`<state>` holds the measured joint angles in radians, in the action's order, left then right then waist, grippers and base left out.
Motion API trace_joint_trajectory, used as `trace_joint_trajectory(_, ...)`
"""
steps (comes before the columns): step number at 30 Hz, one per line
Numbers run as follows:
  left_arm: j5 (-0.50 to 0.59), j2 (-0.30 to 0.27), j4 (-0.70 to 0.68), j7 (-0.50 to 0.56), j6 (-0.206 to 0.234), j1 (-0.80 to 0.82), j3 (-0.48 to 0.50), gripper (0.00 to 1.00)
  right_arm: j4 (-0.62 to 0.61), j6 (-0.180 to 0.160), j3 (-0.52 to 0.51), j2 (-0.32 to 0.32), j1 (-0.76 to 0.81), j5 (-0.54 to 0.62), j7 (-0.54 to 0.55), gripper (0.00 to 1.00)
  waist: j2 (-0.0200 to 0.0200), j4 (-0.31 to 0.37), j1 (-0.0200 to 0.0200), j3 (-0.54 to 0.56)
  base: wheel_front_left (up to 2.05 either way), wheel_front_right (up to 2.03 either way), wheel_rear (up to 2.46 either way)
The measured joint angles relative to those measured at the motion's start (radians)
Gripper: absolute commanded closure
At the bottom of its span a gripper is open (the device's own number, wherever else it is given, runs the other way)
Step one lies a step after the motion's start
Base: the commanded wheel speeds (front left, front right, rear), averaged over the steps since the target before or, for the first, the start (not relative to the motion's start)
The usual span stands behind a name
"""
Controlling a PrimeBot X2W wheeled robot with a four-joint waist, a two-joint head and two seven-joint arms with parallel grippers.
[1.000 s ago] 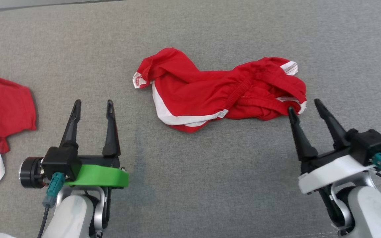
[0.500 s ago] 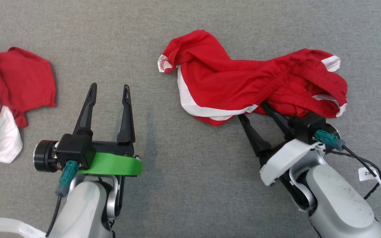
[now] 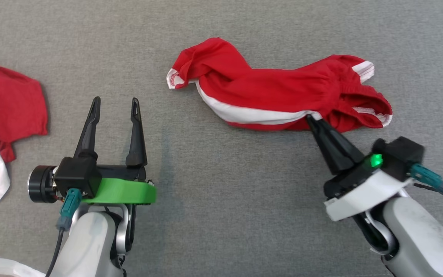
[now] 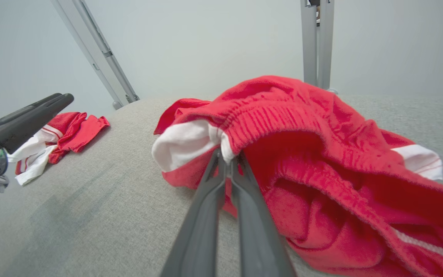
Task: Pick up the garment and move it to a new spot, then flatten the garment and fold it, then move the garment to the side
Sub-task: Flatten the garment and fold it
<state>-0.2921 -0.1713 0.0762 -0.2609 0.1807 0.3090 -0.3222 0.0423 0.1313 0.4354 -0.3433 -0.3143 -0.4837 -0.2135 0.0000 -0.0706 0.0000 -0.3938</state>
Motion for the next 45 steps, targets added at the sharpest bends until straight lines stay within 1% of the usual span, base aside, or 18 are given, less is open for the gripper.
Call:
trace_joint_trajectory(2, 0.002, -0.004, 0.0, 0.0, 0.001, -0.006, 0.001, 0.0, -0.045, 0.0, -0.046, -0.009, 0.037, -0.006, 0.001, 1.0, 0.0, 0.014, 0.0, 0.006, 0.0, 0.0, 0.0)
trace_joint_trajectory(4, 0.002, -0.007, -0.002, 0.0, 0.004, -0.014, 0.003, 0.0, -0.08, 0.0, -0.108, -0.02, 0.089, -0.008, 0.024, 1.0, 0.0, 0.027, 0.0, 0.012, 0.0, 0.0, 0.0)
trace_joint_trajectory(6, 0.001, -0.01, -0.005, 0.0, 0.006, -0.019, 0.006, 0.0, -0.105, 0.0, -0.19, -0.025, 0.154, -0.01, 0.057, 1.0, 0.0, 0.04, 0.0, 0.018, 0.0, 0.0, 0.0)
trace_joint_trajectory(8, -0.002, -0.014, -0.006, 0.002, 0.009, -0.024, 0.008, 0.0, -0.112, 0.0, -0.268, -0.027, 0.219, -0.015, 0.091, 1.0, 0.0, 0.051, 0.0, 0.023, 0.0, 0.0, 0.0)
trace_joint_trajectory(11, -0.003, -0.018, -0.01, 0.004, 0.011, -0.028, 0.008, 0.0, -0.095, 0.0, -0.347, -0.023, 0.276, -0.035, 0.13, 1.0, 0.0, 0.059, 0.0, 0.023, 0.0, 0.0, 0.0)
trace_joint_trajectory(13, -0.004, -0.02, -0.011, 0.007, 0.013, -0.028, 0.007, 0.0, -0.069, 0.0, -0.374, -0.021, 0.283, -0.057, 0.142, 1.0, 0.0, 0.059, 0.0, 0.017, 0.0, 0.0, 0.0)
trace_joint_trajectory(16, -0.005, -0.021, -0.012, 0.01, 0.013, -0.028, 0.005, 0.0, -0.023, 0.0, -0.375, -0.018, 0.269, -0.072, 0.15, 1.0, 0.0, 0.056, 0.0, 0.011, 0.0, 0.0, 0.0)
trace_joint_trajectory(18, -0.006, -0.021, -0.011, 0.01, 0.014, -0.028, 0.004, 0.0, -0.007, 0.0, -0.372, -0.015, 0.245, -0.074, 0.135, 1.0, 0.0, 0.052, 0.0, 0.009, 0.0, 0.0, 0.0)
trace_joint_trajectory(19, -0.006, -0.021, -0.01, 0.01, 0.014, -0.028, 0.002, 0.0, 0.0, 0.0, -0.367, -0.014, 0.236, -0.075, 0.132, 0.68, 0.0, 0.05, 0.0, 0.009, 0.0, 0.0, 0.0)
trace_joint_trajectory(20, -0.006, -0.022, -0.01, 0.01, 0.015, -0.028, 0.003, 0.0, 0.006, 0.0, -0.358, -0.014, 0.232, -0.073, 0.125, 0.05, 0.0, 0.05, 0.0, 0.011, 0.0, 0.0, 0.0)
trace_joint_trajectory(21, -0.006, -0.022, -0.01, 0.01, 0.015, -0.028, 0.002, 0.0, 0.007, 0.0, -0.353, -0.014, 0.232, -0.07, 0.12, 0.0, 0.0, 0.049, 0.0, 0.013, 0.0, 0.0, 0.0)
trace_joint_trajectory(25, -0.015, -0.026, -0.007, 0.01, 0.023, -0.046, 0.007, 0.0, -0.018, 0.0, -0.333, -0.022, 0.251, -0.029, 0.079, 0.0, 0.0, 0.053, 0.0, 0.027, 0.0, 0.0, 0.0)
trace_joint_trajectory(29, -0.021, -0.031, -0.007, 0.01, 0.032, -0.074, 0.016, 0.0, -0.086, 0.0, -0.33, -0.017, 0.298, 0.029, 0.053, 0.0, 0.0, 0.061, 0.0, 0.048, 0.0, 0.0, 0.0)
trace_joint_trajectory(33, -0.031, -0.037, -0.013, 0.015, 0.041, -0.103, 0.023, 0.0, -0.174, 0.0, -0.352, 0.008, 0.331, 0.088, 0.043, 0.0, 0.0, 0.071, 0.0, 0.071, 0.0, 0.0, 0.0)
trace_joint_trajectory(39, -0.04, -0.05, -0.035, 0.027, 0.053, -0.134, 0.028, 0.0, -0.26, 0.0, -0.38, 0.026, 0.351, 0.138, 0.062, 0.0, 0.0, 0.077, 0.0, 0.109, 0.0, 0.0, 0.0)
trace_joint_trajectory(45, -0.04, -0.057, -0.059, 0.04, 0.062, -0.16, 0.025, 0.0, -0.273, 0.0, -0.382, 0.054, 0.357, 0.156, 0.085, 0.0, 0.0, 0.071, 0.0, 0.143, 0.0, 0.0, 0.0)
